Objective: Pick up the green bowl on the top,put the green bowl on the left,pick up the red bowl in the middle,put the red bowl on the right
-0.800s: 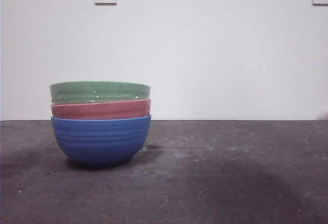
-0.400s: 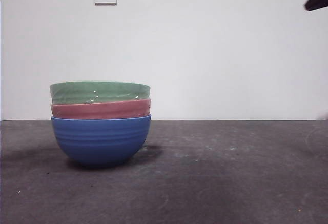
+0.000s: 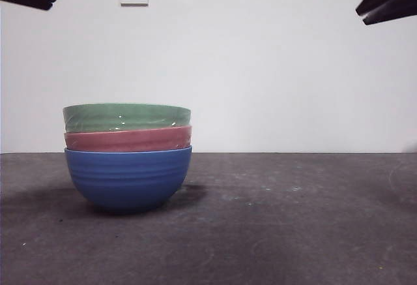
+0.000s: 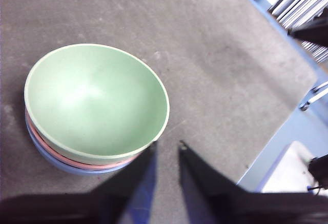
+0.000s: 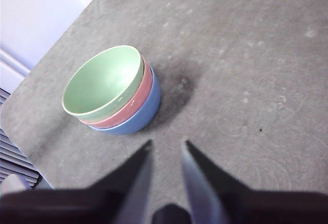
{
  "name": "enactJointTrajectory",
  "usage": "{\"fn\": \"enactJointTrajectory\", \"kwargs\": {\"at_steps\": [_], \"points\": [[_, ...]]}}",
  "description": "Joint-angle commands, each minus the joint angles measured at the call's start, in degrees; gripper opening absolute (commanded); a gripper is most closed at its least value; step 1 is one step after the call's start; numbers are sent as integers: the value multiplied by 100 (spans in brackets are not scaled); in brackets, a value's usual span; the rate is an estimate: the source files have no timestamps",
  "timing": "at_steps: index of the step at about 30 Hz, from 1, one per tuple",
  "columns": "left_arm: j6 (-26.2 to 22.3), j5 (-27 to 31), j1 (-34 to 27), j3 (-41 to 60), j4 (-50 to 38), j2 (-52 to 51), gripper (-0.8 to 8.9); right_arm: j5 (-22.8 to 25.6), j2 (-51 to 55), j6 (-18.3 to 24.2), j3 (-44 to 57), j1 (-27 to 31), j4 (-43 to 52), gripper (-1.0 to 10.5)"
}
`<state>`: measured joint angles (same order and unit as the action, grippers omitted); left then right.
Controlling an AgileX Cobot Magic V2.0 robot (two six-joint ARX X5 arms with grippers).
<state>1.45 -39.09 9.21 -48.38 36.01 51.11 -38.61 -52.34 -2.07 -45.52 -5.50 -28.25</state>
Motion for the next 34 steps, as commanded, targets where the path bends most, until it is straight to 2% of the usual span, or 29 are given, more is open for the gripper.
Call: {"fn": "enactJointTrajectory", "kwargs": {"at_steps": [1, 5, 9, 13, 16, 22, 31, 32, 34], "points": [[-125, 205, 251, -11, -70, -2, 353, -4, -7, 50, -20, 13, 26, 236], [-391, 380, 678, -125, -66, 140, 347, -7, -7, 46, -20, 9, 26, 235], [-988, 1054, 1209, -560, 428, 535, 345, -7, -7, 42, -20, -17, 26, 221], [-1725, 1965, 1786, -1193, 1108, 1158, 345, -7, -7, 42, -20, -26, 26, 221], [-2096, 2341, 2103, -1572, 1360, 1626, 344, -7, -7, 44, -20, -26, 26, 221], [-2446, 2868, 2465, -1952, 1379, 2492, 343, -7, -7, 44, -20, -26, -15, 221], [-2723, 2859, 2524, -1958, 1311, 3259, 340, -7, -7, 48, -20, -26, -74, 221], [-2730, 2859, 2524, -1958, 1298, 3274, 316, -7, -7, 48, -20, -26, -74, 221], [-2817, 2861, 2524, -1958, 1303, 3274, 146, -7, -7, 48, -20, -26, -74, 221]]}}
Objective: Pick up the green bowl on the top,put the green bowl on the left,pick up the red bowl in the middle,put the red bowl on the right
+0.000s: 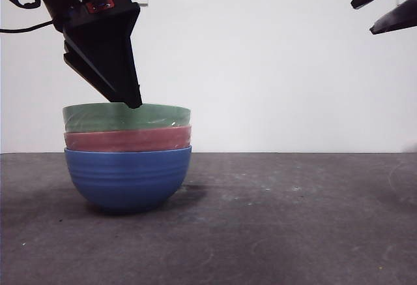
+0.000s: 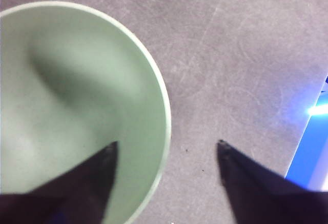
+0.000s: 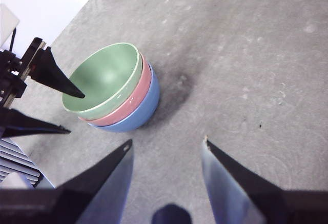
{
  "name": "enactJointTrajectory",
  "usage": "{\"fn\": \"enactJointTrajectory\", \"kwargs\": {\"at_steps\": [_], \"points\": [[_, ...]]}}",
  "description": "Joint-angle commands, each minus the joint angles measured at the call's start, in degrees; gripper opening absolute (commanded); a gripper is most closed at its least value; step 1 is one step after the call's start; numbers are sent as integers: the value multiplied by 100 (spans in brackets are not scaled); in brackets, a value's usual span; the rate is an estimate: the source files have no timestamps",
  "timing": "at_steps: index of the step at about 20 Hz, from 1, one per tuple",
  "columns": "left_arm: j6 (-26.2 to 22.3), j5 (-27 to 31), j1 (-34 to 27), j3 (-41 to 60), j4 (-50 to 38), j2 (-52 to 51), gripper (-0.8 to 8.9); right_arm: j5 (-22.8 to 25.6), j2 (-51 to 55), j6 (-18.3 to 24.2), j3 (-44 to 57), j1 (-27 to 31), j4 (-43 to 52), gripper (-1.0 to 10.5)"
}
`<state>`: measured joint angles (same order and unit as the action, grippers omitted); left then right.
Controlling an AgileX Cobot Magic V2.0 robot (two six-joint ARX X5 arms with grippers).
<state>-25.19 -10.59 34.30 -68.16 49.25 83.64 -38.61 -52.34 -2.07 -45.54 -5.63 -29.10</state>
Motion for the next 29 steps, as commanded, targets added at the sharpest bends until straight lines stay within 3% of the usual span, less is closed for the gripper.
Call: {"fn": "enactJointTrajectory", "kwargs": {"at_steps": [1, 3, 12, 20, 25, 29], "points": [[-199, 11, 15, 20, 11, 22, 58, -4, -7, 48, -17, -13, 11, 221], [-208, 17, 15, 20, 33, 22, -9, -4, -7, 48, -17, -13, 11, 221], [-208, 306, 15, -138, 118, 17, -9, -4, -7, 48, -17, -13, 15, 221], [-181, 304, 203, -1950, 1458, 17, -9, -4, -7, 48, -17, -13, 22, 220], [293, 315, 1008, -3021, 2218, -9, -9, 33, -7, 50, -17, -9, 55, 220], [815, 612, 2221, -2920, 2162, -31, -9, 654, -4, 55, -17, -7, 125, 220]]}}
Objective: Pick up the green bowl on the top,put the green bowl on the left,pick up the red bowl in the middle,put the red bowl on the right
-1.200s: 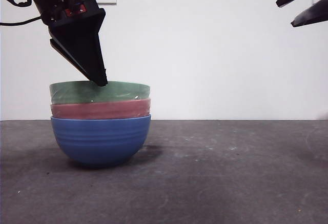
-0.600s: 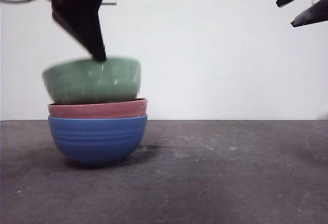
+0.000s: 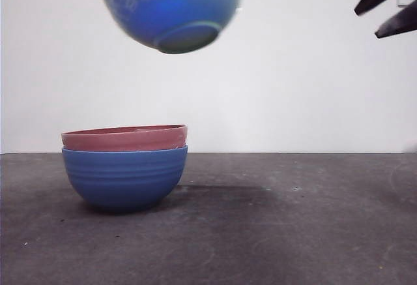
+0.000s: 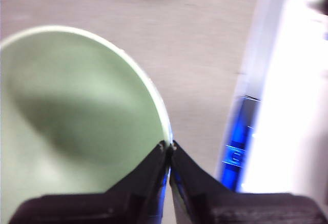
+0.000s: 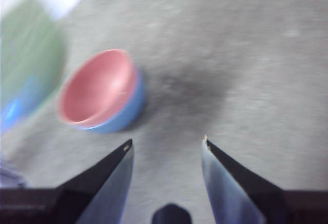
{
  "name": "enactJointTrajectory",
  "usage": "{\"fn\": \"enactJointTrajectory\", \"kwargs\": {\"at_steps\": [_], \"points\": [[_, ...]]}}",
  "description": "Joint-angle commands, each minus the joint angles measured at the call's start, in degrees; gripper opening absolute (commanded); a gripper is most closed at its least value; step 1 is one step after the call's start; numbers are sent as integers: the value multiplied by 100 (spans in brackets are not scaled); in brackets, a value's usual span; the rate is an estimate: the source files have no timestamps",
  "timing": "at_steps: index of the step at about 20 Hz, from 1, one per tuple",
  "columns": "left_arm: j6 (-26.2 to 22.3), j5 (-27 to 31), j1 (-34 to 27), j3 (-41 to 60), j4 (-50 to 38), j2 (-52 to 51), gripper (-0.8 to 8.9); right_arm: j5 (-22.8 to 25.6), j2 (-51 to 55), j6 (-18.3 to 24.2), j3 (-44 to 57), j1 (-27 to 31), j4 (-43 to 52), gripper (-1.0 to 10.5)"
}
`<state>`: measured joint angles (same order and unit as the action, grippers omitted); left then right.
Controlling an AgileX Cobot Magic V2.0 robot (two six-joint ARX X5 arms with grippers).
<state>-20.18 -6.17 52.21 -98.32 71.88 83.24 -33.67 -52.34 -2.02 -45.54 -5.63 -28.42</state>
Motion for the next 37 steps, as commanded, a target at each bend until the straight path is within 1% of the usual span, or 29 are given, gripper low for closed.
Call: {"fn": "enactJointTrajectory", "kwargs": {"at_steps": [1, 2, 4, 6, 10, 14, 18, 20, 22, 23, 25, 26, 28, 32, 35, 37], "points": [[428, 313, 748, 195, -225, 9, -9, 273, -4, 48, -17, -7, 70, 221], [614, 437, 1117, 369, -450, 9, -9, 396, -4, 48, -17, -2, 98, 221], [925, 776, 1609, 807, -933, 9, -9, 575, -4, 50, -17, 0, 153, 220], [1121, 1001, 1847, 1419, -1414, 11, -9, 570, -4, 46, -17, 0, 249, 220], [1414, 1176, 1871, 2841, -2424, 11, -9, 573, 0, 44, -17, 0, 376, 220], [1423, 1196, 1871, 3663, -3130, 13, -9, 573, 0, 42, -17, 0, 413, 220], [1421, 1196, 1856, 4159, -3543, 17, -9, 560, 0, 37, -17, 0, 413, 220], [1425, 1174, 1808, 4194, -3539, 22, -1, 549, 0, 37, -17, -2, 413, 220], [1423, 946, 1797, 4194, -3543, 24, 4, 538, 0, 13, -17, -2, 413, 220], [1429, 813, 1792, 4194, -3536, 24, 54, 516, 0, -22, -17, -2, 411, 221], [1561, 780, 1779, 4194, -3530, 22, 294, 511, 0, -52, -17, -9, 411, 222], [1631, 844, 1779, 4192, -3530, 22, 348, 511, 0, -52, -17, -13, 411, 222], [1773, 960, 1775, 4153, -3460, -13, 346, 507, 0, -50, -31, -52, 398, 227], [1810, 1392, 1707, 3692, -3150, -505, 346, 509, -9, -44, -269, -273, 365, 230], [1858, 1364, 1296, 3244, -2839, -1069, 346, 511, -118, -28, -627, -752, 341, 231], [1856, 1364, 782, 3145, -2710, -1449, 346, 516, -310, 74, -960, -1113, 208, 231]]}}
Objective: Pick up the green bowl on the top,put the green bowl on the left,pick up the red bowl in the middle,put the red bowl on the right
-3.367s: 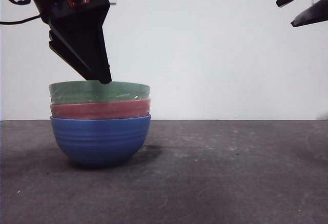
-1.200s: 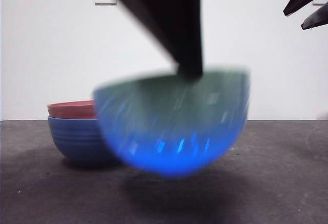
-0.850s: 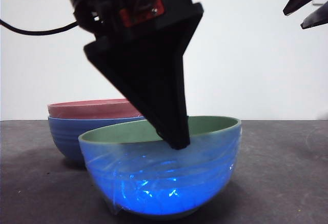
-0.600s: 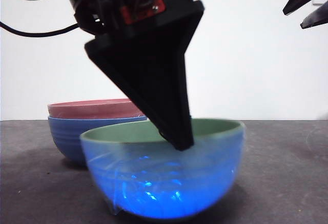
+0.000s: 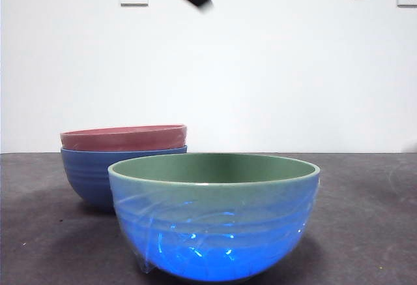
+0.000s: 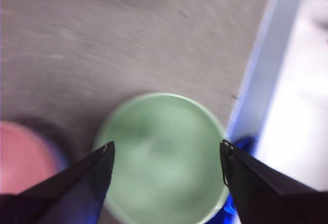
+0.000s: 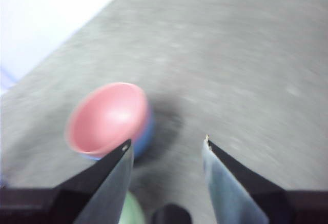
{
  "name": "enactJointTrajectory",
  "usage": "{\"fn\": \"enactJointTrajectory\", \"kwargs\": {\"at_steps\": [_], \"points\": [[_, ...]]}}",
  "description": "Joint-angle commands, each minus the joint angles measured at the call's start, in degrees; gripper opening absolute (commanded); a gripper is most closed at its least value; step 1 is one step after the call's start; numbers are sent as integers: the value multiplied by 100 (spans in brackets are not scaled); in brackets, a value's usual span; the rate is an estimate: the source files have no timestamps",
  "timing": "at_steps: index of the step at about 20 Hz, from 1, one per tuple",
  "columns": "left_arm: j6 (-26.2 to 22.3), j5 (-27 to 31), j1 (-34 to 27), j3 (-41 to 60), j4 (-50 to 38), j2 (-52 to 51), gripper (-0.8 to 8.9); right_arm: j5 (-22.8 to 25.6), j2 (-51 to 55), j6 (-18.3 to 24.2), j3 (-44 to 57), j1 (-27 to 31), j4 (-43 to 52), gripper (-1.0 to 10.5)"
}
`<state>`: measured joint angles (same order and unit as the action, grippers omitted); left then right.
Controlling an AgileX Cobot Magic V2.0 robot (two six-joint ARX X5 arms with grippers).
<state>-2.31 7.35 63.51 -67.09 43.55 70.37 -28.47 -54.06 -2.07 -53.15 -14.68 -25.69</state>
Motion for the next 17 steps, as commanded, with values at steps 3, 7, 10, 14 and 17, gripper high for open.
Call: {"fn": "enactJointTrajectory", "kwargs": {"at_steps": [3, 7, 10, 14, 17], "points": [[68, -9, -1438, 22, 457, -640, 346, 9, -671, 382, -804, -809, -361, 231], [9, -17, -2544, 24, 1056, -986, 346, 35, -1449, 931, -1519, -1425, -887, 231], [-48, -22, -3252, 22, 1329, -1222, 346, 52, -2050, 1272, -2033, -1849, -1290, 230], [-48, -337, -4376, 22, 1469, -1735, 346, 267, -3248, 1821, -3027, -2533, -1978, 230], [-72, -455, -4977, 22, 1578, -2103, 346, 1016, -4070, 2175, -3606, -3077, -2120, 226]]}}
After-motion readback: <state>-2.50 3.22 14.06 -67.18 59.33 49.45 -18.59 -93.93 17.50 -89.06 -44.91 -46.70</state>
